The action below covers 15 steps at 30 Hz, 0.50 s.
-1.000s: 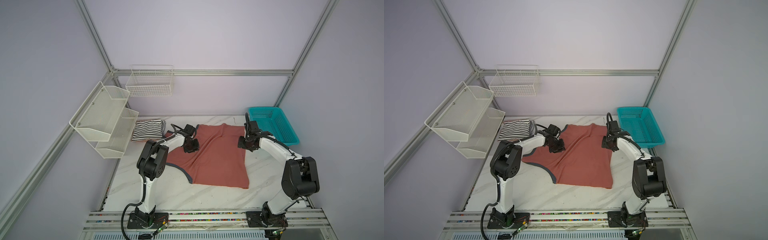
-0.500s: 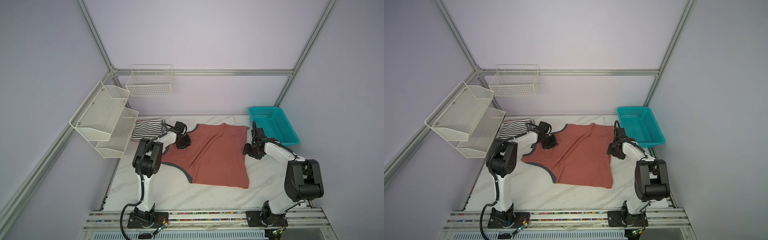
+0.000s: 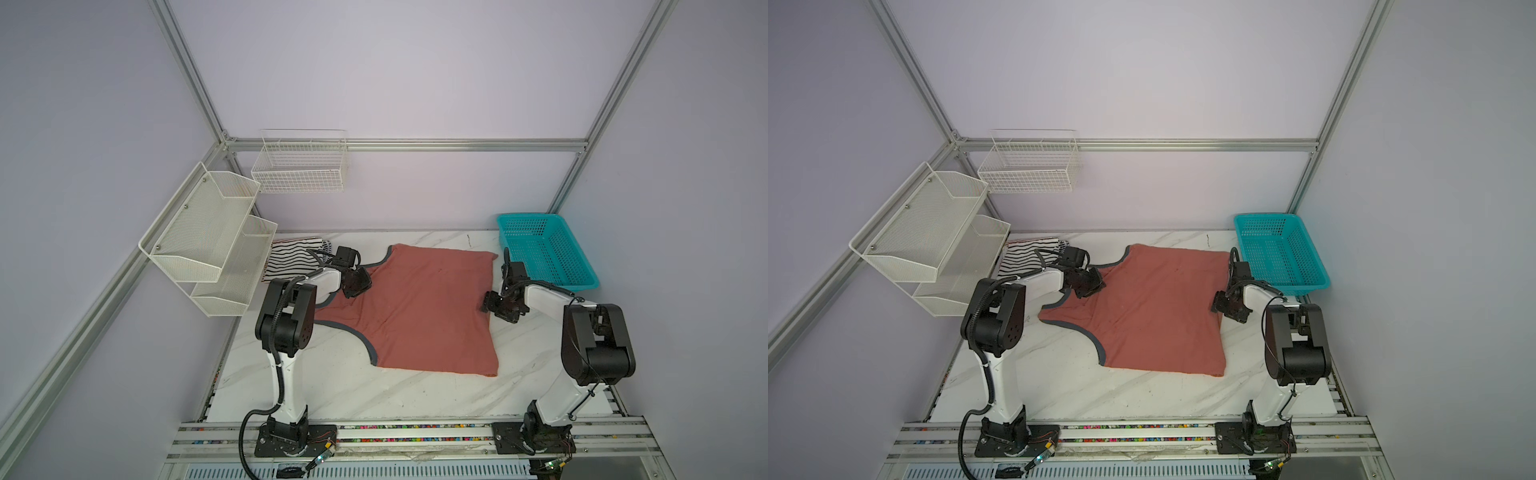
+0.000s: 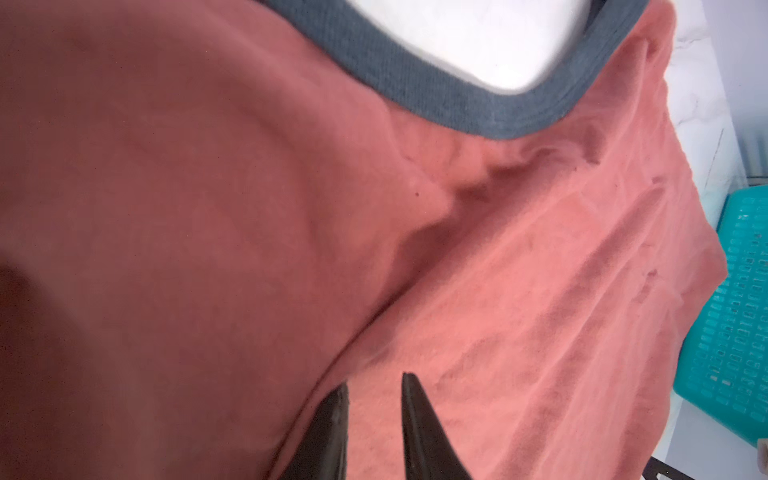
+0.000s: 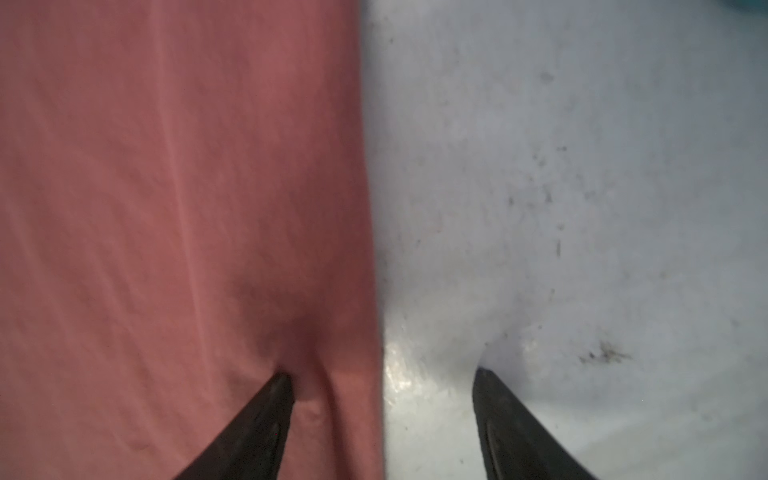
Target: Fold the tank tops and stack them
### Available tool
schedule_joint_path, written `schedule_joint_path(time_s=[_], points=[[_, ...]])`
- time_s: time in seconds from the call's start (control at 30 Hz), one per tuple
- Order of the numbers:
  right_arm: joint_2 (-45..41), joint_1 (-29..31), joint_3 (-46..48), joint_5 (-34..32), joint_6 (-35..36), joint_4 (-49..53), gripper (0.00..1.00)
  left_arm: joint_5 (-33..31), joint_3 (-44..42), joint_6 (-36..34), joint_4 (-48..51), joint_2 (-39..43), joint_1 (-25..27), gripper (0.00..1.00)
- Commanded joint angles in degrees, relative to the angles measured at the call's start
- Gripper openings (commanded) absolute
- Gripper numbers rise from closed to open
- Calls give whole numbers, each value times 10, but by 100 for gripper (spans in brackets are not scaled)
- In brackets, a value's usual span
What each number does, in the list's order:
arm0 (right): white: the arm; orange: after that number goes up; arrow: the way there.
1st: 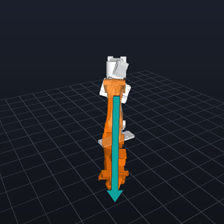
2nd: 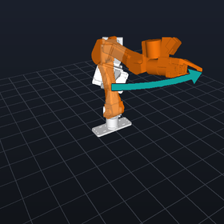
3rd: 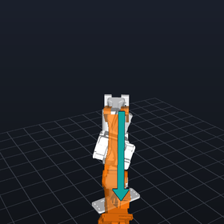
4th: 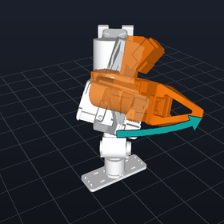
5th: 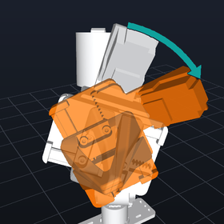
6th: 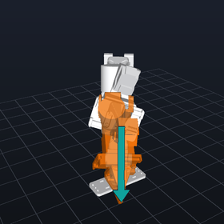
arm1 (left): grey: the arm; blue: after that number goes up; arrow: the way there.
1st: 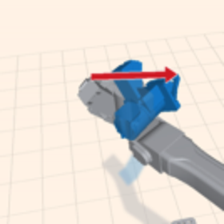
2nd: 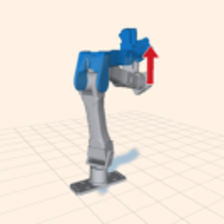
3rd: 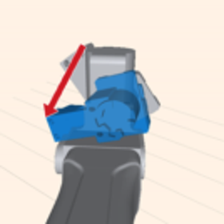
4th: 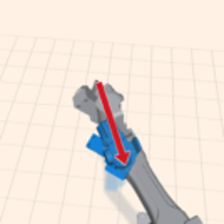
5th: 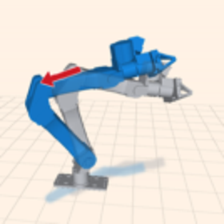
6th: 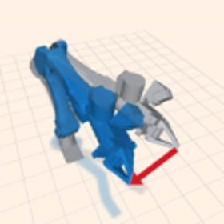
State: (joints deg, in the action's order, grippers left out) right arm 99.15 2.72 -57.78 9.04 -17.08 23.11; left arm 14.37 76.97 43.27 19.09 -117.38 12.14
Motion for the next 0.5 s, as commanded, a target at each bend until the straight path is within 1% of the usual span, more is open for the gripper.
schedule_joint_path(time_s=[0.0, 0.07, 0.13, 0.17, 0.23, 0.27, 0.33, 0.47], points=[[49, -4, 5, 37, 7, -22, 64, -67, -76, 18, 71, -16, -22, 25], [64, -4, -5, 48, 8, -24, 48, -66, -99, 23, 64, -2, -26, 25], [73, -4, -18, 55, 10, -23, 27, -66, -121, 26, 60, 12, -29, 25], [73, -5, -23, 56, 10, -22, 18, -66, -128, 26, 59, 19, -30, 24], [67, -4, -38, 54, 7, -11, 4, -66, -143, 28, 59, 34, -30, 25], [63, -4, -47, 50, 9, -4, 0, -65, -149, 29, 58, 40, -31, 24], [50, -4, -72, 35, 28, 26, 0, -56, -159, 34, 54, 58, -30, 25], [18, -4, -114, 16, 33, 61, 0, -48, -177, 47, 46, 89, -28, 24]])
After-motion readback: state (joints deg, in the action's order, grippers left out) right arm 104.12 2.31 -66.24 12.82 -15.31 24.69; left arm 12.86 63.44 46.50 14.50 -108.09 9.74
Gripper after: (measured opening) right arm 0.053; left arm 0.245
